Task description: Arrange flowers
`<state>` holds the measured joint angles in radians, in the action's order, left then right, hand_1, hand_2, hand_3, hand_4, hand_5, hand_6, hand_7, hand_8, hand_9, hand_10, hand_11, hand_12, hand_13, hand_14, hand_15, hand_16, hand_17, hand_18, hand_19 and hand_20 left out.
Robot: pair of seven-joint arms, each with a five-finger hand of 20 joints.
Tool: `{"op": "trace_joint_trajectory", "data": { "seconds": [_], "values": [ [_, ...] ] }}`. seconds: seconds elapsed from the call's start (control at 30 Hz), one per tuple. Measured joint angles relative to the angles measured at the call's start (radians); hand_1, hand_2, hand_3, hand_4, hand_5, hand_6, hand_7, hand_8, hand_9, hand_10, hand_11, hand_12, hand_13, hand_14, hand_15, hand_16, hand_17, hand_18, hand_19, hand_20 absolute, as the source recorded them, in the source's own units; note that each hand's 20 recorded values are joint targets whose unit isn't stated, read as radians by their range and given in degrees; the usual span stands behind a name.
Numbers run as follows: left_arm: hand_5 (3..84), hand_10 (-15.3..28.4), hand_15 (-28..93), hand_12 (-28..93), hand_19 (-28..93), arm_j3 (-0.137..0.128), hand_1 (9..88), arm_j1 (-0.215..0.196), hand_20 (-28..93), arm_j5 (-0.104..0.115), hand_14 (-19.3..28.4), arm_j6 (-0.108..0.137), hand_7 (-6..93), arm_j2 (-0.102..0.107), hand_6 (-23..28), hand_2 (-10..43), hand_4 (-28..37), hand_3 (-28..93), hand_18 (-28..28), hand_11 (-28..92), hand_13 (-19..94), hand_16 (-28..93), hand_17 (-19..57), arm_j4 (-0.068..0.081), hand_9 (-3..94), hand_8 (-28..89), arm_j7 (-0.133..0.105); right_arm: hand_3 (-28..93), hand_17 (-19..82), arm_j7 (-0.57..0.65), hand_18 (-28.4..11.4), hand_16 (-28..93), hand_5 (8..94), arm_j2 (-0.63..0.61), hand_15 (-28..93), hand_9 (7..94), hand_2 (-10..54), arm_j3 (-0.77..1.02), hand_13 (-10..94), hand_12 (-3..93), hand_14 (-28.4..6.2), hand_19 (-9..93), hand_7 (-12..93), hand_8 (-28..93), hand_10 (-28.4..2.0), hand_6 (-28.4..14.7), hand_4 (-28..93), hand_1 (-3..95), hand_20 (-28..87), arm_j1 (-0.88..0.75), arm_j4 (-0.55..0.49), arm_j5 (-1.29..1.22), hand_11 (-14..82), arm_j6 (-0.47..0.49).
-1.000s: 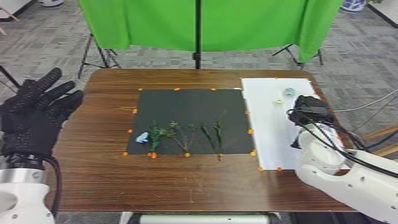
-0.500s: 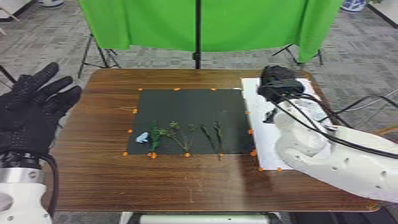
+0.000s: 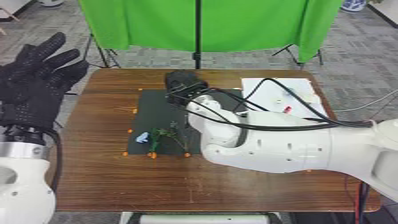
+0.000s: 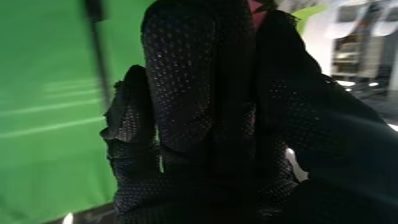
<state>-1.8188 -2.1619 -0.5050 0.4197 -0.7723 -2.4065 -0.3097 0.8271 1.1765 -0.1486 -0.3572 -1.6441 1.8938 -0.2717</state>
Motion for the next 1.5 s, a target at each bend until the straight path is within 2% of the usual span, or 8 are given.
{"op": "trace_joint_trajectory", "data": {
  "seconds": [0.13, 0.27, 0.47, 0.73, 0.93, 1.1, 1.3, 1.5],
  "values": [
    [36.2, 20.9, 57, 9, 71, -0.019, 21.8, 0.008, 8, 0.002, 28.1, 0.0, 13.2, 0.024, 11.0, 12.1, -28.3, 75, 25.7, 30, 24, -13, -5.7, -0.001, 30.8, -9, -0.007, 72, 34, 0.027, -18.8, 20, 83.9, 0.107, 52, 93.3, -9.5, -0.094, 83, 26.7, -4.2, 93, 20, 3, -7.1, 2.8, -28, 52.8, 24, 0.069, 0.031, -0.101, 17.1, -0.003],
    [36.2, 20.9, 57, 9, 71, -0.013, 21.9, 0.008, 7, 0.005, 28.1, 0.0, 13.2, 0.043, 11.0, 12.1, -28.3, 75, 25.8, 30, 24, -13, -5.7, -0.001, 30.8, -9, -0.02, 71, 33, 0.015, -18.8, 20, 83.6, 0.16, 53, 93.2, -9.5, -0.096, 83, 26.4, -4.2, 92, 19, 3, -6.7, 3.3, -28, 52.7, 25, 0.079, 0.032, -0.112, 18.4, 0.014],
    [36.2, 20.9, 57, 9, 71, 0.044, 21.9, 0.078, 7, 0.005, 28.1, 0.0, 13.1, 0.063, 11.1, 12.1, -28.3, 75, 25.8, 30, 24, -13, -5.7, 0.012, 30.8, -9, -0.02, 69, 33, 0.006, -18.8, 20, 83.4, 0.2, 54, 93.3, -9.5, -0.162, 83, 25.4, -3.9, 92, 19, 2, -6.2, 3.8, -28, 52.8, 26, 0.12, 0.034, -0.103, 20.9, 0.026],
    [36.2, 20.8, 57, 9, 72, 0.097, 21.8, 0.174, 6, 0.005, 28.1, -0.006, 13.0, 0.078, 11.1, 12.1, -28.3, 75, 25.8, 30, 24, -13, -5.7, 0.022, 30.7, -9, -0.025, 68, 33, 0.023, -18.8, 20, 83.5, 0.219, 55, 93.2, -9.5, -0.193, 83, 23.5, -3.8, 91, 19, 1, -6.1, 4.0, -28, 52.6, 27, 0.132, 0.081, -0.124, 23.3, 0.043],
    [36.2, 21.0, 57, 9, 72, 0.126, 21.9, 0.232, 6, 0.001, 28.2, -0.006, 13.2, 0.08, 11.1, 12.0, -28.3, 75, 25.8, 30, 24, -13, -5.7, 0.03, 30.7, -9, -0.008, 67, 33, 0.024, -18.9, 20, 82.3, 0.213, 55, 92.6, -9.5, -0.163, 83, 22.2, -3.8, 91, 18, 1, -6.4, 3.6, -28, 50.9, 28, 0.114, 0.104, -0.126, 24.6, 0.072],
    [36.2, 20.9, 57, 9, 72, 0.122, 21.9, 0.229, 5, 0.0, 28.1, -0.01, 13.1, 0.076, 11.1, 12.1, -28.3, 75, 25.8, 30, 24, -13, -5.6, 0.03, 30.7, -9, -0.004, 65, 32, 0.028, -19.0, 20, 80.5, 0.206, 55, 92.0, -9.5, -0.14, 83, 18.9, -4.0, 91, 18, 0, -6.5, 3.3, -28, 49.6, 29, 0.094, 0.104, -0.12, 27.0, 0.092],
    [36.2, 20.9, 57, 9, 72, 0.095, 21.9, 0.189, 5, 0.002, 28.1, -0.035, 13.1, 0.076, 11.1, 12.1, -28.3, 75, 25.8, 30, 24, -13, -5.6, 0.029, 30.7, -9, -0.023, 63, 32, 0.057, -19.2, 20, 78.2, 0.209, 56, 92.1, -9.5, -0.165, 82, 18.2, -4.4, 91, 18, 0, -6.7, 2.7, -28, 46.4, 30, 0.09, 0.106, -0.123, 27.5, 0.09],
    [36.2, 20.8, 58, 9, 72, 0.098, 22.0, 0.179, 4, 0.004, 28.1, -0.041, 13.1, 0.076, 11.1, 12.1, -28.3, 75, 25.7, 30, 24, -13, -5.6, 0.029, 30.6, -9, -0.031, 63, 32, 0.073, -19.3, 19, 74.7, 0.209, 56, 92.0, -9.5, -0.168, 82, 18.1, -4.5, 91, 17, -3, -7.1, 2.8, -28, 44.3, 30, 0.079, 0.116, -0.127, 27.9, 0.09]
  ]
}}
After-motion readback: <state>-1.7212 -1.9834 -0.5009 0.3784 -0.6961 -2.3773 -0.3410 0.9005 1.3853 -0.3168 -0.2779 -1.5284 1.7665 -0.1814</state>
